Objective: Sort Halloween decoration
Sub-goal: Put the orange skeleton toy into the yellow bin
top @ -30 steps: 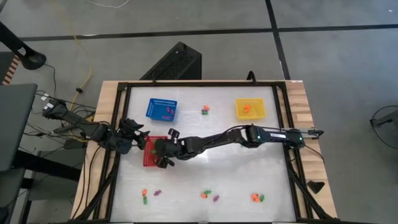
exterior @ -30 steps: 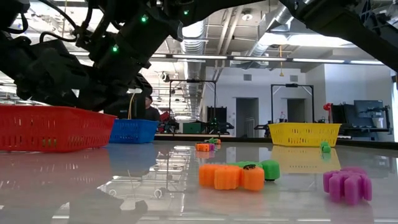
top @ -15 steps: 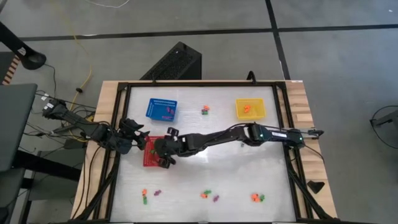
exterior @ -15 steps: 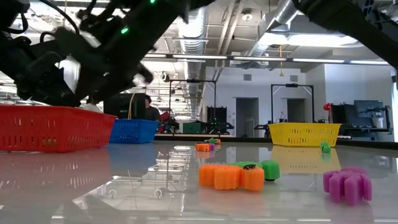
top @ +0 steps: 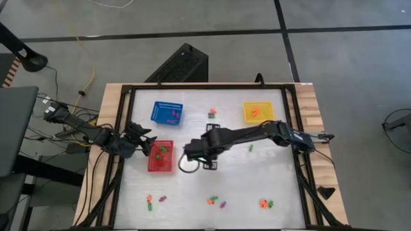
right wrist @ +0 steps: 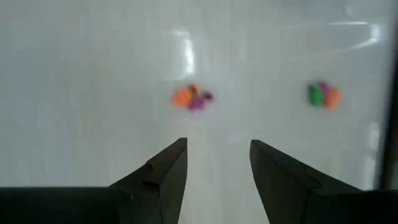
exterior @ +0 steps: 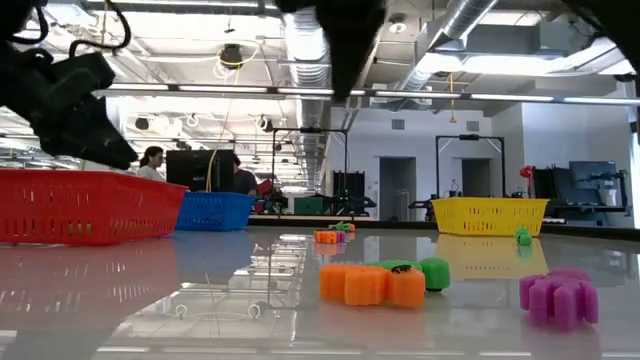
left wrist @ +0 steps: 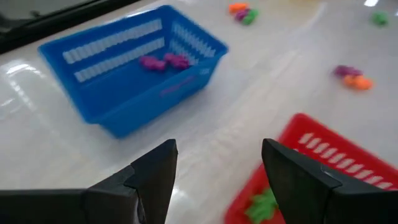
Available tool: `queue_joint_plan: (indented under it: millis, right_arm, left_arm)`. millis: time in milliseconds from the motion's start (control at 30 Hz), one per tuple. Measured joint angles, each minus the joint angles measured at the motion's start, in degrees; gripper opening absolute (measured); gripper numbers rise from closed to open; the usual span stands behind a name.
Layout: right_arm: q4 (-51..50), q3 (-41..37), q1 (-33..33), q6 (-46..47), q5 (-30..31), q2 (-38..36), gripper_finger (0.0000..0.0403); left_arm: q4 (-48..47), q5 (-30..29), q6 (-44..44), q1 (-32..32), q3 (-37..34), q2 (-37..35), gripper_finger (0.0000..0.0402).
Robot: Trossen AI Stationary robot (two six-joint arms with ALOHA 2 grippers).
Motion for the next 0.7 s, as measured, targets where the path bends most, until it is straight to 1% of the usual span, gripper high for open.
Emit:
queue_joint_plan:
  millis: [67, 167, 233, 300, 433, 533, 633, 700]
  right_arm:
    - [0.28, -1.35, 1.88, 0.28, 1.92, -1.70, 0.0203]
    - [0.08, -7.09, 4.71, 0.04, 1.98, -6.43, 0.0203]
    - [0.73, -13.80, 6.53, 2.63, 3.54, -11.58, 0.0203]
    - [3.98, -22.26, 7.96, 6.29, 5.87, -17.32, 0.0203]
    - [18.93, -42.73, 9.89, 12.44, 6.66, -30.20, 0.0203]
    - [32.39, -57.60, 11.09, 15.13, 6.42, -38.66, 0.0203]
    - [41.94, -68.84, 11.60, 18.07, 4.14, -44.65, 0.0203]
    - [46.37, -73.90, 11.50, 20.60, 2.18, -47.23, 0.0203]
  left_arm:
    - [3.92, 1.00, 3.11, 0.00, 0.00, 0.02, 0.0226]
    - [10.75, 3.11, 8.53, -0.03, 0.00, 0.02, 0.0226]
    - [15.27, 4.45, 11.98, -0.23, 0.00, 0.02, 0.0226]
    - [18.87, 5.17, 15.34, -0.69, 0.00, 0.02, 0.0226]
    - [23.57, 4.43, 20.20, -2.06, 0.00, 0.02, 0.0226]
    - [29.00, 2.05, 24.72, -2.29, 0.00, 0.02, 0.0226]
    - [36.00, 1.12, 30.82, -1.94, 0.00, 0.00, 0.0226]
    - [39.14, 1.44, 33.72, -1.88, 0.00, -0.01, 0.0226]
